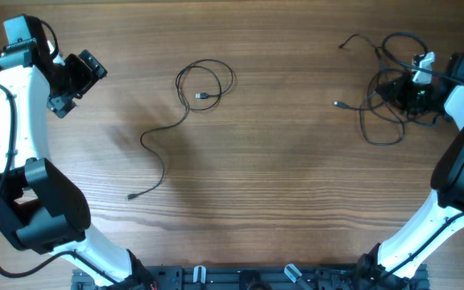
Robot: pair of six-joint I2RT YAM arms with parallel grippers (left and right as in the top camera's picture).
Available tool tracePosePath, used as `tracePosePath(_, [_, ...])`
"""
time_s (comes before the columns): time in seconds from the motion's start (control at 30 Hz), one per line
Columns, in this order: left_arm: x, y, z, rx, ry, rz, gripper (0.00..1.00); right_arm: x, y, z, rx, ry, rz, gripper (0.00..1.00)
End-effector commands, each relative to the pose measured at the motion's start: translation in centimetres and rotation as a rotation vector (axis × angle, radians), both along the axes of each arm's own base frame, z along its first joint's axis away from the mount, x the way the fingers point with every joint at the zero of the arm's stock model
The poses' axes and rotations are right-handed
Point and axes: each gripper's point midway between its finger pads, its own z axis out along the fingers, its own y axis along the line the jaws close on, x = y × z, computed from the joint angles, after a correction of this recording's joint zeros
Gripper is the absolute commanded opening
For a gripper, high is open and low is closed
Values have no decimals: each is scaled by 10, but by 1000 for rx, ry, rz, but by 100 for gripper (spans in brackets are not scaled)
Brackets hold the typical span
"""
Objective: Untangle cables
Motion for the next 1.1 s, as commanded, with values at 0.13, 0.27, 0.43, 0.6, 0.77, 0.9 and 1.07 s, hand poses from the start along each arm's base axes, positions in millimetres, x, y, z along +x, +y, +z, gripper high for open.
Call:
tracePosePath(0.13, [-1,1,-5,4,13,-3,100,27,-8,107,-79,-237,54,4])
tracePosePath(0.27, [-1,1,-5,4,13,-3,100,29,-17,166,-197,-380,48,4])
tracePosePath(0.43, [-1,1,-5,4,13,-3,100,19,-23,202,-240,-411,-18,4])
tracePosePath(0.6, [-1,0,-5,4,13,-3,100,7,26,206,-62,-437,139,4])
tracePosePath(0.77, [-1,0,-5,4,13,-3,100,-1,74,182,-5,-365,229,4])
tracePosePath(0.9, [-1,1,-5,4,13,-3,100,-8,107,146,-46,-268,275,4])
tracePosePath(1.07, [-1,1,-5,4,13,-3,100,-21,139,106,-96,-179,329,4])
